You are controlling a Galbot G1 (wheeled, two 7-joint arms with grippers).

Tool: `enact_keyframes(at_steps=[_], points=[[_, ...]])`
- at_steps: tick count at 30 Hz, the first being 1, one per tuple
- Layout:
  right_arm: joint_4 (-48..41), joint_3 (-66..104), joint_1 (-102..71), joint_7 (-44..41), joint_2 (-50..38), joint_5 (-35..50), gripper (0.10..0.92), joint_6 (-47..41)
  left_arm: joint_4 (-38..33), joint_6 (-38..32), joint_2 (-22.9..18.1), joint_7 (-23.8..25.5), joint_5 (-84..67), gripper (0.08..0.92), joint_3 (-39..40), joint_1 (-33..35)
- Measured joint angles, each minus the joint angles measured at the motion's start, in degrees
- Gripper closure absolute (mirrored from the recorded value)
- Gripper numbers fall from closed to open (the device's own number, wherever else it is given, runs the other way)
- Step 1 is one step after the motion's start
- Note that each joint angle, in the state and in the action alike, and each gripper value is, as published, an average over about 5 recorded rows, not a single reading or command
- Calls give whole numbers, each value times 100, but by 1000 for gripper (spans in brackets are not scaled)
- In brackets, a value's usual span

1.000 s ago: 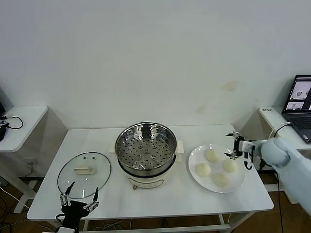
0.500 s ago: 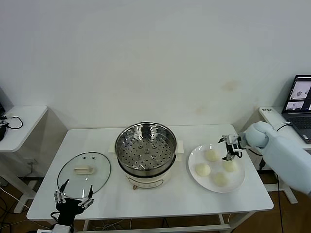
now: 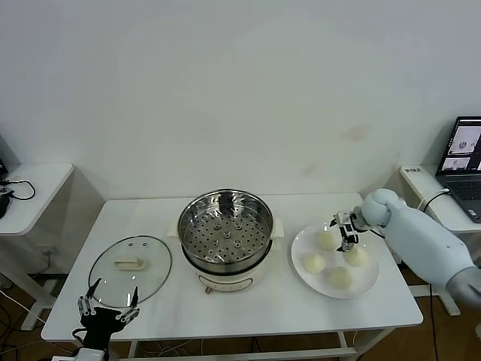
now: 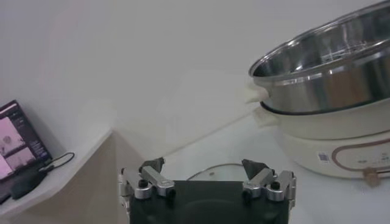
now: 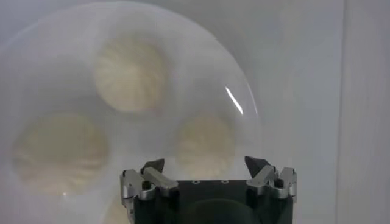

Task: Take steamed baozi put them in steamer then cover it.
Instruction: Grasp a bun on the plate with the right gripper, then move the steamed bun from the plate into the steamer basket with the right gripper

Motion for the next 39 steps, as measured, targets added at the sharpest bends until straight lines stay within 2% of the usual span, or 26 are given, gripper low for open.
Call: enact_keyframes(at_steps=[25,39], points=[[-464,-149,99,7,370,-96,457,1,-72,-22,-2,-2,4,177,-69,21],[293,-586,617,-193,-118,570,460,-243,-117,-25,57,-3,4,177,-5,18]])
